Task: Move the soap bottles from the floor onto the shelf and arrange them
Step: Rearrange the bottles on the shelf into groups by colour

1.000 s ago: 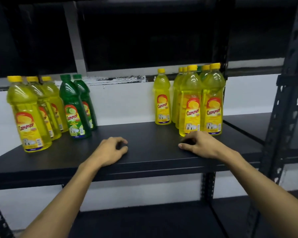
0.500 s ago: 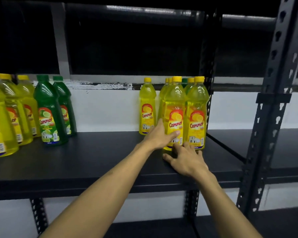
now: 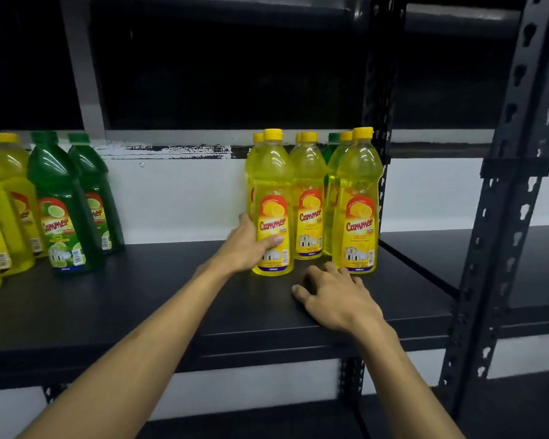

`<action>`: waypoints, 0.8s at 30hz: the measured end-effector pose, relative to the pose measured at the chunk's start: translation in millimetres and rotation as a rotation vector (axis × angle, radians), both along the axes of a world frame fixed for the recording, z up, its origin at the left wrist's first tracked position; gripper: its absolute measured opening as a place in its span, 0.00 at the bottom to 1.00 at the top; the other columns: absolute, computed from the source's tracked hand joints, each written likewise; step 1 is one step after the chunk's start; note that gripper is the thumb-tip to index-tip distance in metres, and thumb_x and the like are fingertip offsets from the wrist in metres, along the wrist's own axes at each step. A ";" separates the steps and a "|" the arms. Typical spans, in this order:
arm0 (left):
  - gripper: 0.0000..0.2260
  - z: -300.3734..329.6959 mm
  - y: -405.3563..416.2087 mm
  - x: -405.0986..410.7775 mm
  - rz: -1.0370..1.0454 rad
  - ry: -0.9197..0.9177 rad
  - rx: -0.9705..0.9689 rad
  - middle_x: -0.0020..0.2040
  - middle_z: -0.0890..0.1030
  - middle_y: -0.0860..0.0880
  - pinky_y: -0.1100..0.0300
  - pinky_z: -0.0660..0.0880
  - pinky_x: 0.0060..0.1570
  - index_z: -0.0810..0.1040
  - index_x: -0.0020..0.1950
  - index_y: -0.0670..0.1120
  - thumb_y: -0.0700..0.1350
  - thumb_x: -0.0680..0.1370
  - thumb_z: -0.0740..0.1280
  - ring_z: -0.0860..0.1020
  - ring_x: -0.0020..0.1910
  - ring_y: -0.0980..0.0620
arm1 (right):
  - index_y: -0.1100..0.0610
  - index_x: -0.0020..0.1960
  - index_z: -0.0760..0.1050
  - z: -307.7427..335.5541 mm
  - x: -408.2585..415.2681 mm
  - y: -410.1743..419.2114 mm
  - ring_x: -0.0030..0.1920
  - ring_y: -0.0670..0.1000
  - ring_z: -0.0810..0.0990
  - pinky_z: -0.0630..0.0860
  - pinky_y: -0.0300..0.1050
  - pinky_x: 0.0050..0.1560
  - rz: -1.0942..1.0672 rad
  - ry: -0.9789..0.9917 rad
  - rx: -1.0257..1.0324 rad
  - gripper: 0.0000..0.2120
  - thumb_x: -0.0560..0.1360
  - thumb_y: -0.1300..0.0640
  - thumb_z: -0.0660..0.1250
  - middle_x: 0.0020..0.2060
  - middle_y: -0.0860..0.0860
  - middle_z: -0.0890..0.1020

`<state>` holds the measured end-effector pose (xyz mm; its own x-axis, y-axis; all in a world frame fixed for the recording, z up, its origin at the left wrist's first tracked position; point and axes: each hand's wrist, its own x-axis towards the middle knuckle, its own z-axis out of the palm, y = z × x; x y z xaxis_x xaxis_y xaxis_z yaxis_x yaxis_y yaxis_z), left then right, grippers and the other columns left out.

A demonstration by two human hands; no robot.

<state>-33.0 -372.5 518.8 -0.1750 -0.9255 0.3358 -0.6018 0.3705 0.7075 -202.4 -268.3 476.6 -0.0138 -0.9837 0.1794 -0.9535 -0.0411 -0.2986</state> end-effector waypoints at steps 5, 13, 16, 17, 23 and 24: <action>0.28 4.6 -25.3 19.1 0.071 -0.062 -0.020 0.69 0.74 0.43 0.54 0.72 0.56 0.63 0.73 0.42 0.52 0.80 0.69 0.75 0.66 0.43 | 0.49 0.75 0.65 -0.2 -0.1 -3.4 0.75 0.56 0.64 0.59 0.58 0.76 0.035 0.000 0.022 0.25 0.82 0.38 0.53 0.74 0.49 0.69; 0.27 3.7 -42.0 8.4 0.080 -0.005 -0.007 0.70 0.74 0.43 0.50 0.73 0.62 0.61 0.75 0.43 0.50 0.81 0.68 0.75 0.67 0.42 | 0.48 0.71 0.69 0.3 0.4 -3.3 0.73 0.55 0.66 0.59 0.58 0.74 0.033 0.000 0.019 0.22 0.82 0.39 0.53 0.71 0.49 0.71; 0.27 2.2 -43.1 9.7 0.083 0.007 0.003 0.70 0.75 0.44 0.48 0.74 0.62 0.62 0.74 0.44 0.51 0.80 0.69 0.76 0.66 0.42 | 0.48 0.70 0.69 0.7 0.6 -3.4 0.73 0.55 0.65 0.58 0.59 0.74 0.029 -0.005 0.014 0.22 0.82 0.38 0.53 0.70 0.49 0.71; 0.28 0.3 -42.0 9.6 0.094 0.021 0.005 0.70 0.75 0.44 0.48 0.75 0.62 0.62 0.74 0.44 0.52 0.80 0.69 0.77 0.66 0.43 | 0.48 0.70 0.69 0.9 0.9 -3.2 0.73 0.55 0.65 0.58 0.59 0.73 0.028 -0.007 0.013 0.22 0.82 0.38 0.54 0.70 0.49 0.71; 0.36 2.6 -16.5 -4.4 0.339 0.025 -0.314 0.72 0.65 0.42 0.46 0.76 0.59 0.58 0.77 0.45 0.50 0.76 0.75 0.69 0.71 0.42 | 0.48 0.70 0.70 2.3 1.6 0.0 0.72 0.55 0.66 0.58 0.59 0.73 0.023 -0.025 0.008 0.22 0.82 0.38 0.54 0.70 0.49 0.72; 0.34 6.3 -10.7 -10.7 0.369 0.014 -0.428 0.70 0.67 0.43 0.46 0.76 0.57 0.61 0.75 0.46 0.50 0.76 0.75 0.70 0.69 0.43 | 0.49 0.69 0.70 2.5 2.2 0.5 0.72 0.55 0.66 0.59 0.59 0.73 0.020 -0.027 0.005 0.22 0.82 0.38 0.54 0.69 0.49 0.72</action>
